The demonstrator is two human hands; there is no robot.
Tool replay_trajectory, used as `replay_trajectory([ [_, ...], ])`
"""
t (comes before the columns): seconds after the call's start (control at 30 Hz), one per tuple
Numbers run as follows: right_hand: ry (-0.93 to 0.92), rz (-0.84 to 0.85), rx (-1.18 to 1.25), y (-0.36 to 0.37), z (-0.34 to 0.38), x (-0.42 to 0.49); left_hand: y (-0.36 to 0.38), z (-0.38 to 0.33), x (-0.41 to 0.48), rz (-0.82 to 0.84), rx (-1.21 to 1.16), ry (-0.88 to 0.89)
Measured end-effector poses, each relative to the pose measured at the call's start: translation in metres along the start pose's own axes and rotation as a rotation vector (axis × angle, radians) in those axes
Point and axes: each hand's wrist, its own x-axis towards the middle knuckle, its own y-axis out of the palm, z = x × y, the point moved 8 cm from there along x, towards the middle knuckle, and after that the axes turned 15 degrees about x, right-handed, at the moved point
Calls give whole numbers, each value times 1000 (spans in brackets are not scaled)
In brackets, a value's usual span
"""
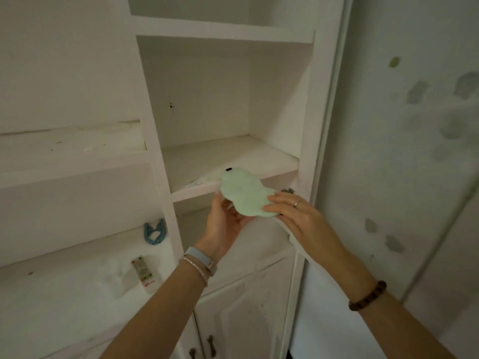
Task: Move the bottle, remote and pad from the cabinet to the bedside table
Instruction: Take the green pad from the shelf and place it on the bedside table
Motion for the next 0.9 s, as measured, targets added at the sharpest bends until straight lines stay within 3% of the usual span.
replay_trajectory([
  [0.27,109,37,67,-8,1,-24,0,-3,-2,10,182,49],
  [0.6,638,-87,471,8,-7,-58,-27,8,-44,-41,153,95],
  [0.73,670,-169,497,28,-4,-68,-45,20,-69,-76,124,101],
  [0.9,670,-137,429,53,6,-79,-83,26,-107,-201,220,123],
])
